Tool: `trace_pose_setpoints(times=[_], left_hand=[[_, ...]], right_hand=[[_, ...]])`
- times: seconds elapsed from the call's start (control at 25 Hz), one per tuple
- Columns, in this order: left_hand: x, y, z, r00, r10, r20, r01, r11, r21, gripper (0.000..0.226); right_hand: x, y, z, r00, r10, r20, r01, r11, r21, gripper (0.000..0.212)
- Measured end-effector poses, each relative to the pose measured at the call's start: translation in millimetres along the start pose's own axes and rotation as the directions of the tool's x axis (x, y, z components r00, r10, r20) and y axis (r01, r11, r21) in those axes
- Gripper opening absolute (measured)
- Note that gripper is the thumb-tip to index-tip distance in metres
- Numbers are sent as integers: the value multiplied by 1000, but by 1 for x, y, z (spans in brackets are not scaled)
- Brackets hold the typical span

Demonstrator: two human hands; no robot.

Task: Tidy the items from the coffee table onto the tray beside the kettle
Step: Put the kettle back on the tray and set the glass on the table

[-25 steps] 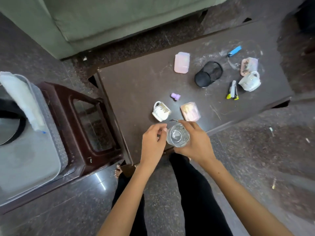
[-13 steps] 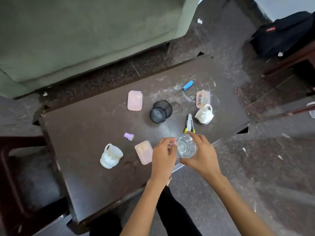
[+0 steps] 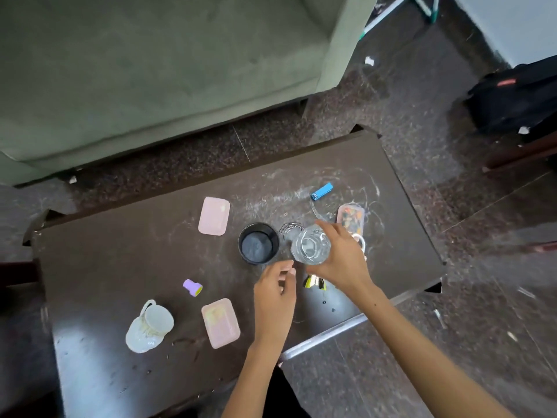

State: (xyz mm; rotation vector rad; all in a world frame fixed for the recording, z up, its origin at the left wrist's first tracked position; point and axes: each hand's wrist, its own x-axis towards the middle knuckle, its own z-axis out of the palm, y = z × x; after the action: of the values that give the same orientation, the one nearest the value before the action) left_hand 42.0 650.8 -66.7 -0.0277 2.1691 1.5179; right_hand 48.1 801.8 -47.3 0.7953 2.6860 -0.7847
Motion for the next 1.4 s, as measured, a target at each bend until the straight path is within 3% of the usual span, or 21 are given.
trace_pose_setpoints(times=[0.36,0.84,1.4], left_hand=[[24,3,10,998,-43,-55,43,999,8,22],[34,12,7,999,-24,-47,25,1000,6,21],[16,18,-12,998,31,-47,-32,999,-14,22]], right_hand=[[61,-3,19,992,-86,90,94,992,-85,97],[61,3,34,989,-107,104,117,989,-91,95],[53,-5,25,985,-74,155,112,960,-255,101]])
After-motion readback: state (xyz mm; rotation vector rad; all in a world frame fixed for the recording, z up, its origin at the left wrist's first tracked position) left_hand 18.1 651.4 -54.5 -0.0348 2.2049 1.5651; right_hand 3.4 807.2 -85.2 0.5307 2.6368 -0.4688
